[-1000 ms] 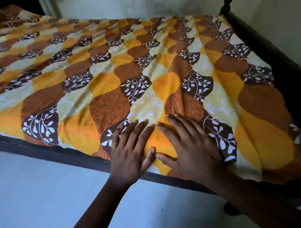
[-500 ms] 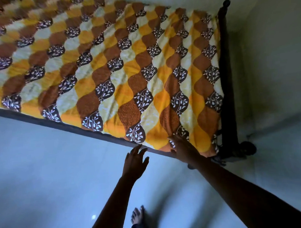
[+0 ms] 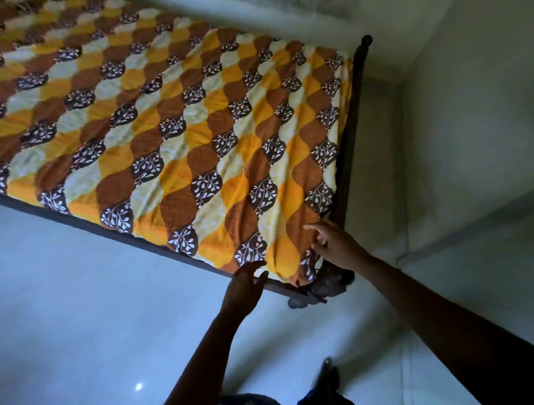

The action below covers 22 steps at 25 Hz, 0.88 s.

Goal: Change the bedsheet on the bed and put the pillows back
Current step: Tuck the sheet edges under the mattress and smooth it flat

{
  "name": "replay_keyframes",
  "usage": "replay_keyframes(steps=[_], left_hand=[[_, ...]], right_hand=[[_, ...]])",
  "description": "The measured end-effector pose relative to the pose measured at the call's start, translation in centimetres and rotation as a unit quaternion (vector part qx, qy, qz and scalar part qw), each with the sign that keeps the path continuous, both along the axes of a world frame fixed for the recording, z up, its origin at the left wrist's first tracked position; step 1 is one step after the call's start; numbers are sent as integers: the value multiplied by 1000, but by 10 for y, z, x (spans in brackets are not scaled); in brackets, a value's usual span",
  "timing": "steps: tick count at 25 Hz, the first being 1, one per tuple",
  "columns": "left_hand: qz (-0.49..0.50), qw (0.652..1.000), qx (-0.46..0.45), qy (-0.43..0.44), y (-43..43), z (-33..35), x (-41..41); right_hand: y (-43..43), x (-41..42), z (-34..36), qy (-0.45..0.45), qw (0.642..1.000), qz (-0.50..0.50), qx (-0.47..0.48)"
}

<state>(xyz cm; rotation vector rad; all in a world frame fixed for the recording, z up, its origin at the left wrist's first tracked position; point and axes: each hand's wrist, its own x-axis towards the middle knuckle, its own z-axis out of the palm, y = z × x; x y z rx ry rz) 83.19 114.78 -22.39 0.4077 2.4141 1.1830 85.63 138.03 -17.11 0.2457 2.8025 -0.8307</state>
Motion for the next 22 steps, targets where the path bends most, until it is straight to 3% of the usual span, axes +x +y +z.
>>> replay_keyframes(steps=[6, 13, 22], left_hand=[[69, 998, -3, 14, 109, 17, 10], [174, 983, -57, 21, 180, -8, -18], [250, 961, -119, -30, 245, -56, -81]], right_hand=[[94, -22, 5, 17, 998, 47, -40], [153, -104, -14, -5, 983, 176, -45], [220, -219, -48, -87, 918, 383, 53]])
